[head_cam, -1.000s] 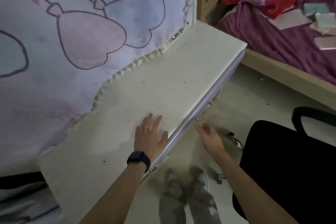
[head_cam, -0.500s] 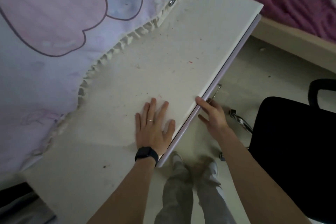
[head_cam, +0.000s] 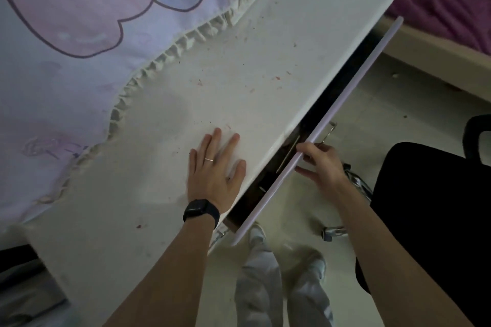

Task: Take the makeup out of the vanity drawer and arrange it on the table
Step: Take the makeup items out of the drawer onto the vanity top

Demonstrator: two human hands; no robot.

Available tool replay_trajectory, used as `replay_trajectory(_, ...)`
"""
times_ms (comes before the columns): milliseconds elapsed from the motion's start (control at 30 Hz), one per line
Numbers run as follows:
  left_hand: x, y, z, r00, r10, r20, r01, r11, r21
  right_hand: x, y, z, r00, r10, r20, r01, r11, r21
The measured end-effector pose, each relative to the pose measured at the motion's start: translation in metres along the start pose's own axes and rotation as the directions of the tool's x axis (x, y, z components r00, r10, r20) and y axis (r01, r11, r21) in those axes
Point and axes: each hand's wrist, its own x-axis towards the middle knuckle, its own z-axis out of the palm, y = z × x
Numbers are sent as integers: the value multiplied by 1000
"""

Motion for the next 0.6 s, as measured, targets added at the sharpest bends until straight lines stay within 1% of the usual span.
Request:
replay_trajectory(167,1,2,1,999,-9,-31,8,1000,-30,-9,13,-28,999,7,-53,-9,1000,-29)
replay_trajectory(233,1,2,1,999,-9,-35,8,1000,-26,-12,15,-28,997,8,-82,-14,997,-71)
replay_trajectory(367,0,2,1,999,-6,-34,5,1000,-22,-15,16,-8,992,30,-125,-69,944,-323)
replay_trajectory(400,0,2,2,999,-8,-31,8,1000,-22,-15,17,-2,992,33,-125,-75,937,-343)
replay_trajectory(500,0,1,3,1000,-11,-20,11,1000,-16,-15,19,7,990,39,-139,-77,956,-285)
replay_trajectory(600,0,0,3,1000,-12,-15,12,1000,-10,-18,17,8,985,26,-168,-74,955,-287)
